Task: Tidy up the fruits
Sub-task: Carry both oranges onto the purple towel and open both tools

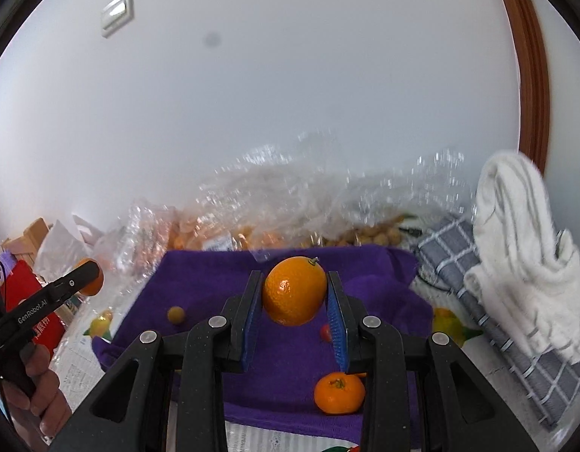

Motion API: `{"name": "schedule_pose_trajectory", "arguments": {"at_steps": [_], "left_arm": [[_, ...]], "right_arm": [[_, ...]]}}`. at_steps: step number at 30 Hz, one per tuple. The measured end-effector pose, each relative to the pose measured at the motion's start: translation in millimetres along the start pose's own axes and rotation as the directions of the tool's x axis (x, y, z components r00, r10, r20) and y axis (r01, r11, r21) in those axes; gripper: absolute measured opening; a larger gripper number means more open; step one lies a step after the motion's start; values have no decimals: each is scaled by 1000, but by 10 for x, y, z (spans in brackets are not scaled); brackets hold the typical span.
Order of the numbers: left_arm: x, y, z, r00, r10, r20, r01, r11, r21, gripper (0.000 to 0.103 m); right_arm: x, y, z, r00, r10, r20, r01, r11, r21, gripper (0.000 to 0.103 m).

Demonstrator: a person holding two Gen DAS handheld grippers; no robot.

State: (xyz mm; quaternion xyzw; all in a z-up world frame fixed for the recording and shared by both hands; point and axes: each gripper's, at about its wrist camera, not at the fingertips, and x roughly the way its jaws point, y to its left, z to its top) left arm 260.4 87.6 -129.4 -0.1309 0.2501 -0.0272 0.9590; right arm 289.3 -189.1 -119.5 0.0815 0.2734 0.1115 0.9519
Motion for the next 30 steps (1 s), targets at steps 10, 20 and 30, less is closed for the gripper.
{"name": "schedule_pose_trajectory", "arguments": {"at_steps": [10,20,30], "left_arm": [[230,258,-151,999,-2,-36,2,1000,5,37],[371,149,-256,995,26,-92,-23,999,41,37],[466,-12,-377,990,51,-128,-37,993,113,37]], "right_arm": [[285,-213,-191,997,-48,-62,49,999,15,33],[585,-55,-441,986,-46,-160,36,997,-69,33],[679,7,-521,977,-79,-197,57,992,-115,33]]}}
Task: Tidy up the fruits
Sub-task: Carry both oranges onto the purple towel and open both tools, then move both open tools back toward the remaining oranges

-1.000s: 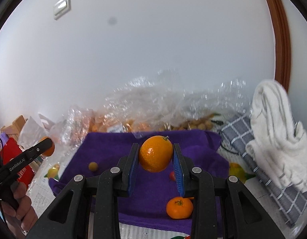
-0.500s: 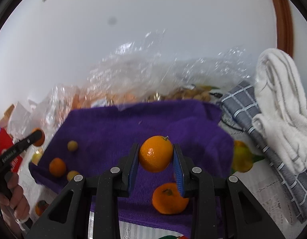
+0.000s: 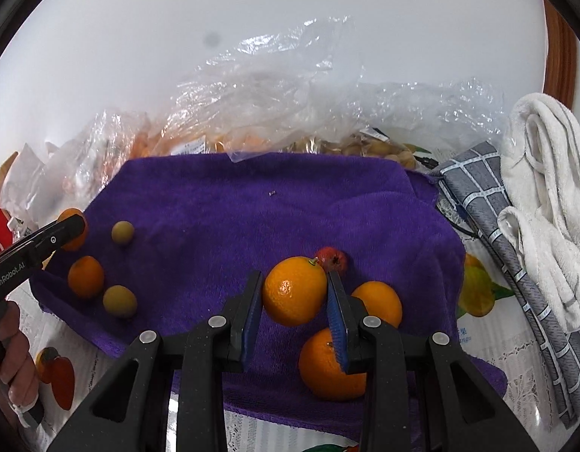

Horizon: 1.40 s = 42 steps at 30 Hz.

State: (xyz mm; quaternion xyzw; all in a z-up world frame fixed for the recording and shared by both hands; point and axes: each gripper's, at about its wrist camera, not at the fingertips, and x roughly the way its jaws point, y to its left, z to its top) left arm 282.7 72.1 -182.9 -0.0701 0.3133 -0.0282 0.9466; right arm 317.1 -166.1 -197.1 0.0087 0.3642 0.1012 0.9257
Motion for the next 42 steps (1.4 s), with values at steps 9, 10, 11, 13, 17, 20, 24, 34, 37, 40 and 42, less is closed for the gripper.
{"name": "schedule_pose_trajectory", "arguments": {"at_steps": [9,10,11,13,17,20,24,34,37,40,42], "left_arm": [[13,-125,-28,1000,15,1,-15,998,66,37],[16,-126,-30,1000,14,0,-14,998,67,37],[19,-125,-29,1000,15,-2,-15,998,66,37],[30,-111,-28,1000,18,-6,-18,998,61,38],[-15,-65,-30,1000,7,15,-8,999,42,44],[-86,-41,-24,999,-2,47,0,1000,31,50],[-133,-69,-14,998,12,63,-14,999,41,50],[-533,-23,-116,995,35,93,-39,998,41,50],[-708,85,-283,996,39,81,-41,999,22,52],[-836,217,-484,998,57,33,-57,998,-3,52],[-909,283,-607,999,47,-7,-47,999,-2,52]], "right_arm": [[-28,-10,-19,1000,7,7,-7,1000,-1,33],[-30,-10,-21,1000,11,7,-11,1000,-1,36],[-32,-7,-25,1000,14,7,-14,1000,-1,38],[-42,8,-32,1000,18,9,-18,1000,-10,46],[-95,54,-50,1000,13,19,-12,999,-30,53],[-172,105,-53,999,15,38,-13,999,-45,55],[-293,192,-32,997,-20,69,26,996,-84,55],[-732,169,-301,999,9,51,-6,998,-64,55],[-844,190,-461,998,50,32,-49,998,-49,55],[-952,267,-613,995,101,6,-101,994,-44,55],[-1051,379,-744,991,136,4,-135,988,-72,55]]}}
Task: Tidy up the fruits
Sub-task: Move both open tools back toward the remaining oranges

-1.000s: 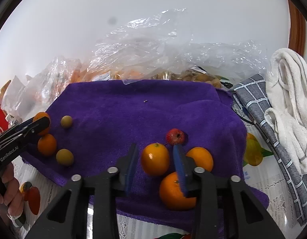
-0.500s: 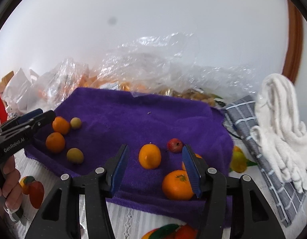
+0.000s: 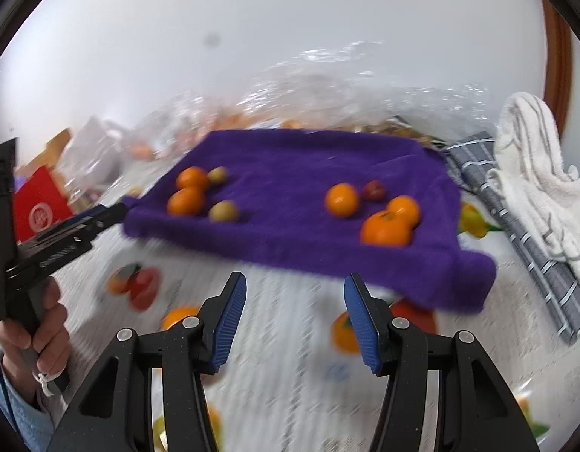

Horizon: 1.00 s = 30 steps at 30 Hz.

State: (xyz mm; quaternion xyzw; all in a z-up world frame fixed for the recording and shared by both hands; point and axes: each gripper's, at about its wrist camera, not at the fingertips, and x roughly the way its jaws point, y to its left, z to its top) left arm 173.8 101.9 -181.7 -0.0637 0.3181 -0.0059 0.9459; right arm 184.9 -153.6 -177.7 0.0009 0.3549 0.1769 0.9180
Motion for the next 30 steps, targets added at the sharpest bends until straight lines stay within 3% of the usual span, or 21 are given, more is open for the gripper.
{"name": "schedule_pose_trajectory", "arguments": {"at_steps": [3,10,17,21,30], "left_arm": [[-108,55,-168,999,9,-45,-8,1000,5,52],[-259,225,-356,997,-33,-66,27,995,-91,52],[-191,165,-349,995,-21,-98,14,997,-70,52],[-173,193,-355,994,-19,-108,10,997,-83,52],[-92,167,-365,988,-11,-156,0,997,-72,52]], "right_arm": [[-76,209,-188,999,35,-1,-35,997,-69,54],[-43,491,-416,988,132,-75,-137,988,-74,54],[150,646,-452,986,100,-135,-113,990,-89,51],[255,705,-459,986,59,-153,-77,991,-112,37],[13,575,-477,996,35,-87,-47,988,-145,34]]}}
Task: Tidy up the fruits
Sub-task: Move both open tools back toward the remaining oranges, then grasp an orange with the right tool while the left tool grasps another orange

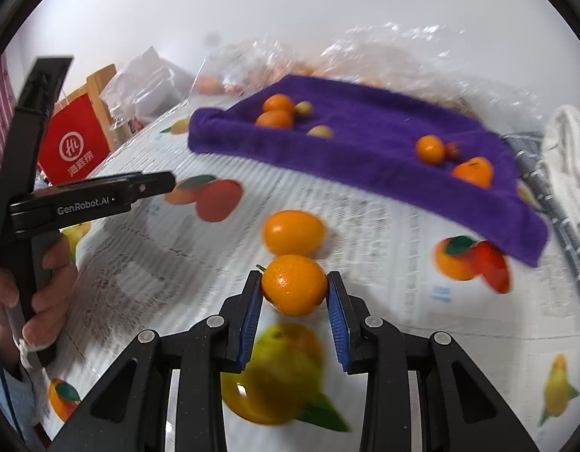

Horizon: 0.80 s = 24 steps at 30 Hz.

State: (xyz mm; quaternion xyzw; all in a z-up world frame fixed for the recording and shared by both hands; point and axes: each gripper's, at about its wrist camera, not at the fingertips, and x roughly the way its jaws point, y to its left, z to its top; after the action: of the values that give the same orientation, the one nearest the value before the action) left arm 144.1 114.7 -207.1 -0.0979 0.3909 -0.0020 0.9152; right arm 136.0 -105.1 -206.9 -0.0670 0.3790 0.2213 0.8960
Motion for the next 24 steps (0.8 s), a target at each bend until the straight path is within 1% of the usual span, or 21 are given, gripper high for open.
{"name": "schedule_pose_trajectory", "arguments": {"at_steps": [3,6,11,14,17,19,22,24], "left_arm": [[17,5,-2,1000,2,-10,-2,1000,-2,52],[50,-9,-1,1000,9,-28,-9,1000,5,52],[58,16,0,999,-5,-34,5,1000,-4,53],[67,4,4,999,-9,-38,9,1000,4,56],[74,-4,10,999,-7,-41,8,1000,12,58],[68,15,11,999,-19,-39,19,1000,3,58],[51,64,10,998,-49,-31,49,999,-22,58],[9,79,1,997,-71,-8,71,997,-36,56]], "right_arm": [[-138,-198,-18,999,-27,34,26,1000,15,34],[-242,-455,-60,994,-92,56,89,995,54,34],[-304,-902,-91,984,-172,42,164,977,137,34],[-253,-1151,-122,984,-179,23,170,962,213,34],[-193,-1237,-180,979,-201,22,190,952,239,34],[-159,-1267,-211,984,-179,6,171,952,255,34],[-194,-1287,-220,987,-156,33,142,952,270,34],[-182,-1326,-227,989,-147,27,133,947,291,34]]}}
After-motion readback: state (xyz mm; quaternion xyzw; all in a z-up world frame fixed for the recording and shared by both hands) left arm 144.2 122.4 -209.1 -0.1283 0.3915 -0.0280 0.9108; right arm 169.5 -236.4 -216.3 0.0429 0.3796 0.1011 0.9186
